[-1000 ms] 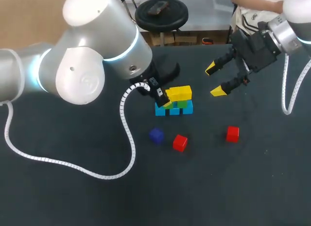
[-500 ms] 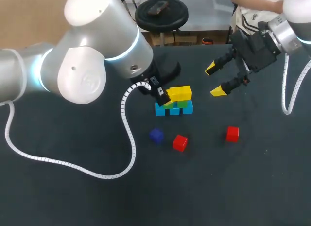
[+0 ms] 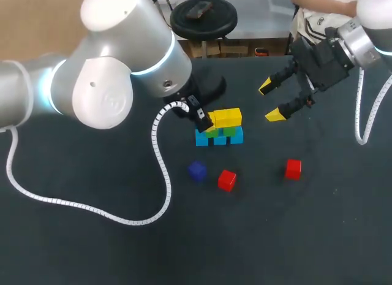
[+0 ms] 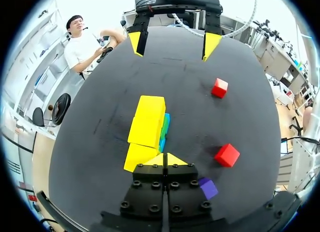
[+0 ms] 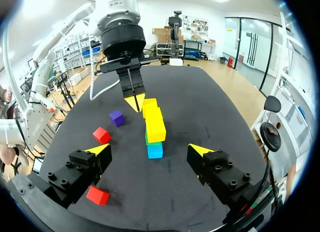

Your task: Place the blue cubes, place green cubes on the blue cubes, place the yellow cubes on the green cubes, then place the red cubes on the yellow cubes, and place purple cube on the red cubes.

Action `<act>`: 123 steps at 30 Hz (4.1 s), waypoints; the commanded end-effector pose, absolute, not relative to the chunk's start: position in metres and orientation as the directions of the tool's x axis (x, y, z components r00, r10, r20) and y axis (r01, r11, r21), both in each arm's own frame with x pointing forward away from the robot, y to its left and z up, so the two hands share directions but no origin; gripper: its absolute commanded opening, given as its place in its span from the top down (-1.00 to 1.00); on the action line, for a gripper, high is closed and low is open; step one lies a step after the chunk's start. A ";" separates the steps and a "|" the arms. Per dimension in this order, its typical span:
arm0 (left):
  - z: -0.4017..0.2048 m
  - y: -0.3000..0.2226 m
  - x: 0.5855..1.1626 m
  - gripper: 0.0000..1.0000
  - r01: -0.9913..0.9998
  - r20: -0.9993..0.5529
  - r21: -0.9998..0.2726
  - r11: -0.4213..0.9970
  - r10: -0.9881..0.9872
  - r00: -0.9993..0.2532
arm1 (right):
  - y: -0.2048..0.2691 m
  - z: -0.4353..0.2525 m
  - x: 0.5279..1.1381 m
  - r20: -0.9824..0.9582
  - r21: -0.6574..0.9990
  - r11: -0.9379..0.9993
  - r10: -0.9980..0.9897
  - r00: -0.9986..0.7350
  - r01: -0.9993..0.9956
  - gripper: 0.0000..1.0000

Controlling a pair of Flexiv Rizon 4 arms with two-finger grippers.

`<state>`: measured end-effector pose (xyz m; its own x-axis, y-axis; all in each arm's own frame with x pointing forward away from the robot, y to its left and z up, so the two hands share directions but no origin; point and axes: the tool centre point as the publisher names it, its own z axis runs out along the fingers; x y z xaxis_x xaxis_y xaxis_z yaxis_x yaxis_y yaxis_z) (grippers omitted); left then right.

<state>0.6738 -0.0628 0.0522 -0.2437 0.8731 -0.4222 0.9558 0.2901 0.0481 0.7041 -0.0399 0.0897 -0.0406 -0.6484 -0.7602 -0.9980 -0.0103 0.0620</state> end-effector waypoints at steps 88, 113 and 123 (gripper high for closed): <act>0.099 0.026 0.687 -1.00 0.993 -0.628 0.006 0.117 0.773 -0.087 | -0.040 0.090 0.703 -0.761 0.060 -0.009 -0.648 -0.040 -0.998 -1.00; 0.103 0.025 0.697 -1.00 0.993 -0.590 -0.027 0.111 0.801 -0.106 | -0.040 0.090 0.703 -0.761 0.060 -0.009 -0.648 -0.040 -0.998 -1.00; 0.113 0.041 0.709 -1.00 0.996 -0.622 -0.008 0.088 0.780 -0.074 | -0.040 0.090 0.703 -0.761 0.060 -0.009 -0.648 -0.040 -0.998 -1.00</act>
